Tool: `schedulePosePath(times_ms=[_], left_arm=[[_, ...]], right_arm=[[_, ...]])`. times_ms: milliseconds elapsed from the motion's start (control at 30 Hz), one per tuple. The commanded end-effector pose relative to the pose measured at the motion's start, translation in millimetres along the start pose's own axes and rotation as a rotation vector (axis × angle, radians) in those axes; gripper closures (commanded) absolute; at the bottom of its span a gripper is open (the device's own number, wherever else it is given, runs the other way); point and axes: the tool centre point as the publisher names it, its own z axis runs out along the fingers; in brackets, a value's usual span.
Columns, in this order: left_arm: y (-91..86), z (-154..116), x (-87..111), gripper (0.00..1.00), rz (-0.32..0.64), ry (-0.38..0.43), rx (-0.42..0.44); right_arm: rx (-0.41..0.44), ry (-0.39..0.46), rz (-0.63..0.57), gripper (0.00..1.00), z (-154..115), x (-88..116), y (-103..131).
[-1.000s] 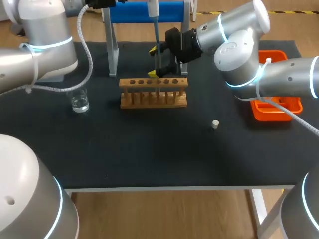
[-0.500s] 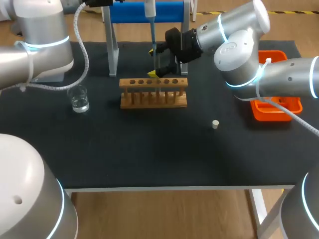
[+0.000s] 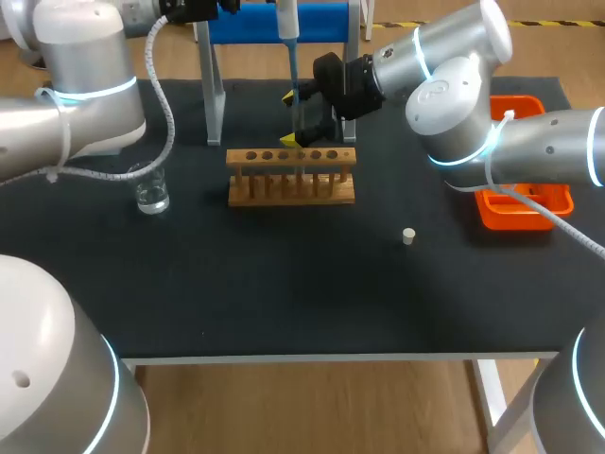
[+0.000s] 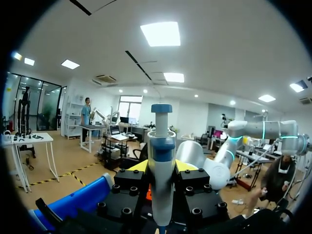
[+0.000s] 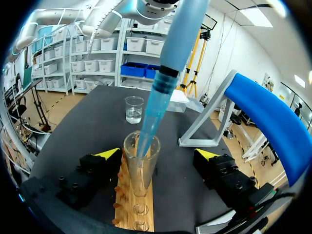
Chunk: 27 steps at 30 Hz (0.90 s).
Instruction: Invert the test tube, pick up the pipette, mount the tip to pipette, aspirate from beaker and dispense into the tube, eject the tip, return the pipette, and cap with the stopper.
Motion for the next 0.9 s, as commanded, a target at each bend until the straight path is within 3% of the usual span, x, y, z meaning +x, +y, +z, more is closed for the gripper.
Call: schedulePosePath(times_ms=[33,900], left_arm=[[1.9,3,-2.2,1.00,0.002,0.008,0.003],[17.6,3,-4.2,1.00,-0.006,0.003,-0.005]], right_arm=[[0.003,0.004,0.000,0.00,-1,-1,0],[0.003,0.004,0.000,0.00,-1,-1,0]])
